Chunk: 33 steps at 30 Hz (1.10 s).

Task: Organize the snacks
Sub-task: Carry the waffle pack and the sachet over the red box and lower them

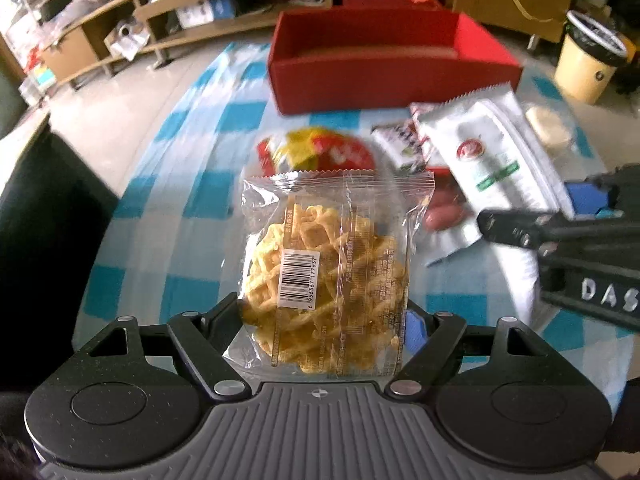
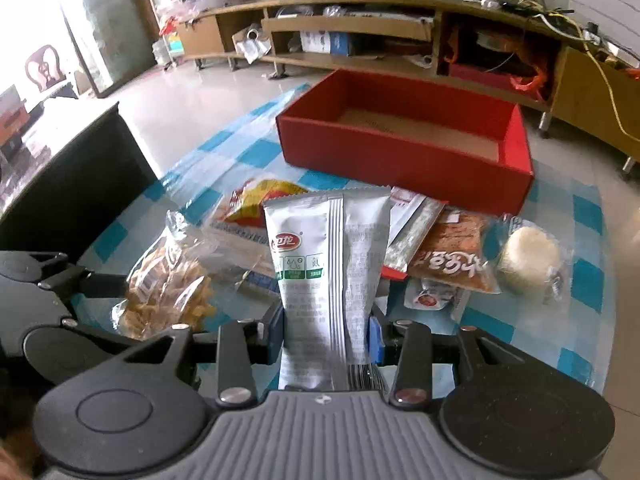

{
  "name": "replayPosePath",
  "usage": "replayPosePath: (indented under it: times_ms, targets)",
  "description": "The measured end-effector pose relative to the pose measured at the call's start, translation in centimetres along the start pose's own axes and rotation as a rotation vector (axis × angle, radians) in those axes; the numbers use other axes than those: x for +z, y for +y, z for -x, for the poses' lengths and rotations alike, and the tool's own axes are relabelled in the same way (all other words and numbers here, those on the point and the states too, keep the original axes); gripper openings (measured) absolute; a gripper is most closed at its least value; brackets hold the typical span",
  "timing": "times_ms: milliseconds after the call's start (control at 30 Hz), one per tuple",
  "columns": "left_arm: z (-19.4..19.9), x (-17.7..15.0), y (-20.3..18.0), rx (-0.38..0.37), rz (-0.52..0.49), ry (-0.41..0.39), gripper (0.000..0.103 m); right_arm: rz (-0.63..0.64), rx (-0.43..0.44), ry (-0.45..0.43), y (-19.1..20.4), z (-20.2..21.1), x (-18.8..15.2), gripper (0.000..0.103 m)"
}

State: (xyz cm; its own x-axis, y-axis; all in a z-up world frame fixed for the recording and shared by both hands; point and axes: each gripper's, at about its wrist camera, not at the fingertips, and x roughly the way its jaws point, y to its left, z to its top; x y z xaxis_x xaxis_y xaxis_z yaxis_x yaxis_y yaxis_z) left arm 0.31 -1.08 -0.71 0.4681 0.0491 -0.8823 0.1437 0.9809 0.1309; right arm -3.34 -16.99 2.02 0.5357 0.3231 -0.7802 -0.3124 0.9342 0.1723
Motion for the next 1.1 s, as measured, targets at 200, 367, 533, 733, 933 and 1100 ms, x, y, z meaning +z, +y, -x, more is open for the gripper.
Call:
replayPosePath:
  times_ms: [200,367,533,733,933,1100]
  targets:
    - [-0.6,2.4,-0.4,-0.019,-0.013,-0.039,0.083,-0.042,-0.005,-0.018,-0.9,0.2,1.1,0.039]
    - [-1.2,4.4,-0.2,-0.029,-0.021,-0.059,0.083,-0.064,-0.004,-0.044,-1.4,0.5,2.4,0.039]
    - [-1.5,6.6,-0.1,-0.027,-0.028,-0.088,0.083,-0.090,-0.009,-0.055,-2.4,0.2,3.9,0.039]
    - [-1.9,9.0,-0.6,-0.020,-0.048,-0.110,0.083,-0.101,-0.033,-0.062,-3.5,-0.5,5.6,0.039]
    - [-2.4,11.5,-1.2,-0.007,-0.048,-0.130,0.083,-0.113,-0.053,-0.079,-4.8,-0.9,7.5,0.039]
    - [-2.8,13.9,-1.7,0.026,-0.055,-0.156,0.083,-0.135,-0.055,-0.092,-6.2,-1.7,9.7,0.039]
